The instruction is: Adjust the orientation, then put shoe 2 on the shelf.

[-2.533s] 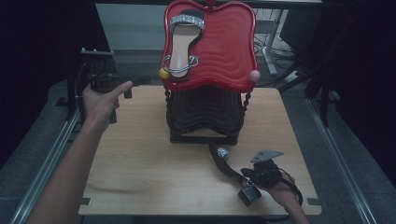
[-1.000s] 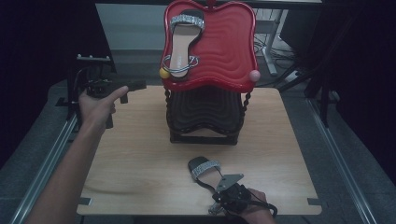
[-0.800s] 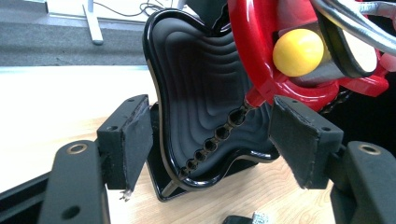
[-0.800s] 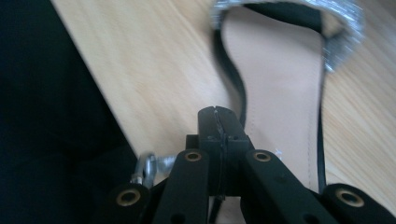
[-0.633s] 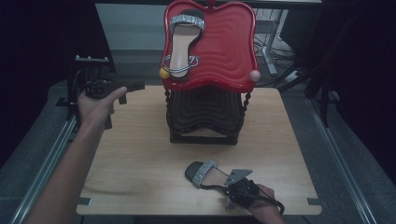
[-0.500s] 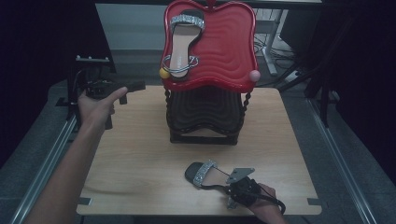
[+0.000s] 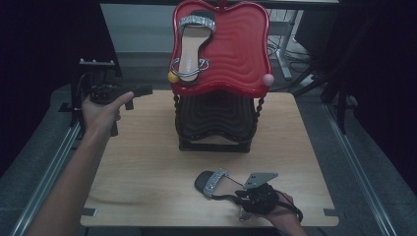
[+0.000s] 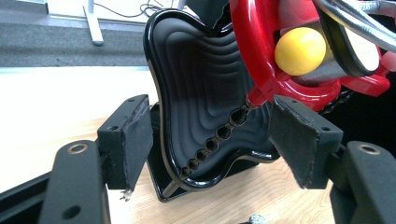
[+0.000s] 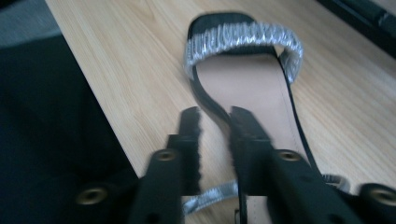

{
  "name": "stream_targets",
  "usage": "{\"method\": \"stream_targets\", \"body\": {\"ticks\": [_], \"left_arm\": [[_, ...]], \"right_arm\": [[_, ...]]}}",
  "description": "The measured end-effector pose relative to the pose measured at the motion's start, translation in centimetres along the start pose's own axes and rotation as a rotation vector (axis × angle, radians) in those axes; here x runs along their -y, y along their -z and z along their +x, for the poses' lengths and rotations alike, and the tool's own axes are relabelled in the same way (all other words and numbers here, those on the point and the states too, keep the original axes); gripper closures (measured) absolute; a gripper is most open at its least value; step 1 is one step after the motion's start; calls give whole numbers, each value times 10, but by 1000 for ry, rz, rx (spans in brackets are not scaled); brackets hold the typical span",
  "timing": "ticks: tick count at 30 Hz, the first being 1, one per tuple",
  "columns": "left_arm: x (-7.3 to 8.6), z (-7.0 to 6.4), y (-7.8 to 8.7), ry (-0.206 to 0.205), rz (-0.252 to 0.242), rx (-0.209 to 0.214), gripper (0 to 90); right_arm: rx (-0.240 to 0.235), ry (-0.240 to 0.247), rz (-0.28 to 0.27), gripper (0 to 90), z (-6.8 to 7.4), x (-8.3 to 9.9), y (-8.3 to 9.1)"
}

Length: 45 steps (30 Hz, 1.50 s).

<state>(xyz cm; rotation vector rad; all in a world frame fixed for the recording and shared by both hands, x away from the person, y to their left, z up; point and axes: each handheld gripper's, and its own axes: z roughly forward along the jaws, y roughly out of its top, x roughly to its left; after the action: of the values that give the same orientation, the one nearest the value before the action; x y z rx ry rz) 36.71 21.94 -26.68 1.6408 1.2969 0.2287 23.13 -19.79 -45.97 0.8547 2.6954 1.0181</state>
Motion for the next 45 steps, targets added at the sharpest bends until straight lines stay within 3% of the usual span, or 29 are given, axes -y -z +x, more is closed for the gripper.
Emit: {"method": "stream_targets", "body": {"ticks": [2, 4, 6, 9, 14, 21, 27, 32, 35, 39, 45], "left_arm": [[0, 0, 0, -2, 1, 2, 307], [0, 0, 0, -3, -1, 4, 306], [1, 1, 1, -5, -4, 5, 307], [1, 2, 1, -7, -6, 5, 307], [1, 5, 1, -7, -1, 7, 305], [3, 6, 0, 2, -3, 16, 306], [4, 4, -2, -2, -3, 21, 307], [5, 4, -7, -3, 5, 21, 307], [6, 3, -9, -3, 10, 25, 307], [8, 3, -11, -2, 15, 28, 307], [9, 2, -13, 2, 15, 25, 307]], "right_arm": [[11, -12, -21, 575, -4, 0, 2], [19, -17, -27, 546, -5, 0, 3], [21, -28, -52, 448, -12, -1, 7], [34, -22, -36, 396, -17, -4, 10], [6, -12, 23, 339, -30, -14, 9], [-33, -8, 135, 308, -40, -25, -5], [-16, 26, 253, 277, -35, -25, -23], [4, 83, 334, 258, -31, -22, -38], [50, 75, 379, 247, -33, -18, -47], [45, 65, 429, 257, -37, -10, -59], [35, 70, 453, 347, -38, -12, -65]]}}
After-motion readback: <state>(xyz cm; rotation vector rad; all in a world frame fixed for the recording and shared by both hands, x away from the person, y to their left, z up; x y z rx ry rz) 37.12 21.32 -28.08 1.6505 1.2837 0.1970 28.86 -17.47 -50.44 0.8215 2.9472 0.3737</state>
